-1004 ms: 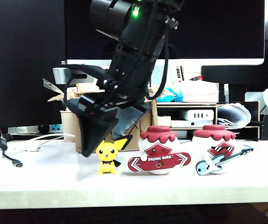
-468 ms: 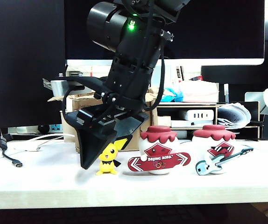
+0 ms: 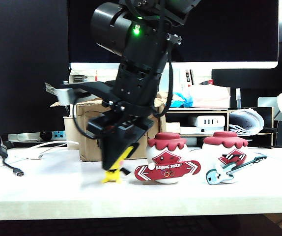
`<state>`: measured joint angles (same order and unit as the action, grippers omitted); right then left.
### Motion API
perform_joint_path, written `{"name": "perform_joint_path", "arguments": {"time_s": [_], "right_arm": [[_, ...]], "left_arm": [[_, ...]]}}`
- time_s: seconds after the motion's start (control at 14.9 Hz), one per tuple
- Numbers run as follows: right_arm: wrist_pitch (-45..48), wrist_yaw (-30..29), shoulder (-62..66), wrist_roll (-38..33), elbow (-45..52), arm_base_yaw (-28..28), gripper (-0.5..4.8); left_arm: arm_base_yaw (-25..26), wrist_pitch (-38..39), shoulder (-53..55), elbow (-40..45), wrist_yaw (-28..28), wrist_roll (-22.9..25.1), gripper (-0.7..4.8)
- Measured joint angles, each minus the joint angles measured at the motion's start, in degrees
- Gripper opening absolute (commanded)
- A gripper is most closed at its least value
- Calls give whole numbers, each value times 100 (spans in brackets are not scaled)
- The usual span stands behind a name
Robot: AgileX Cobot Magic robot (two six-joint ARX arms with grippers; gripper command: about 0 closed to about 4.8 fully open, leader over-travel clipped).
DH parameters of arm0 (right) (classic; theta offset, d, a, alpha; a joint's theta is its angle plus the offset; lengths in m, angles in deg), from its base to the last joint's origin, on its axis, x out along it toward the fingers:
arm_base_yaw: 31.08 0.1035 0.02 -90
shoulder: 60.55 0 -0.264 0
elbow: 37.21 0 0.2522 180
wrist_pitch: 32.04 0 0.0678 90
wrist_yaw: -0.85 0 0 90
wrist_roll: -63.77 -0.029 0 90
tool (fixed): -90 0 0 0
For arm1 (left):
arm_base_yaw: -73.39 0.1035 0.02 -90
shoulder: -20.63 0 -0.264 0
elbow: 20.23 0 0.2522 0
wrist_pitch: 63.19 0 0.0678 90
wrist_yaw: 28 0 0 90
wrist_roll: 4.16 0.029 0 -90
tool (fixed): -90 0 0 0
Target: Put the doll that is least similar in size compared to the others into the paper box.
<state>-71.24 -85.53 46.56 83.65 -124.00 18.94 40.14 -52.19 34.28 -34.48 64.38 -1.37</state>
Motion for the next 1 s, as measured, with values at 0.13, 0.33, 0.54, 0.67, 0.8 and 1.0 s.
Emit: {"name": "perform_joint_path", "arguments": {"time_s": [0.13, 0.33, 0.54, 0.67, 0.8, 1.0], "right_arm": [[7, 90, 0, 9, 0, 2, 34], [-33, 92, 0, -7, -28, 11, 35], [-481, 66, -50, -149, -452, 17, 35], [-654, -85, -319, -179, -555, 35, 35], [-667, -98, -584, -184, -610, 37, 35], [-861, -105, -1316, -184, -614, 33, 35]], "left_arm": [[0, 0, 0, 0, 0, 0, -5], [0, 0, 0, 0, 0, 0, -5], [0, 0, 0, 0, 0, 0, -5], [0, -2, -2, 0, 0, 0, -5], [0, -2, -2, 0, 0, 0, -5], [0, 0, -4, 0, 0, 0, -5]]}}
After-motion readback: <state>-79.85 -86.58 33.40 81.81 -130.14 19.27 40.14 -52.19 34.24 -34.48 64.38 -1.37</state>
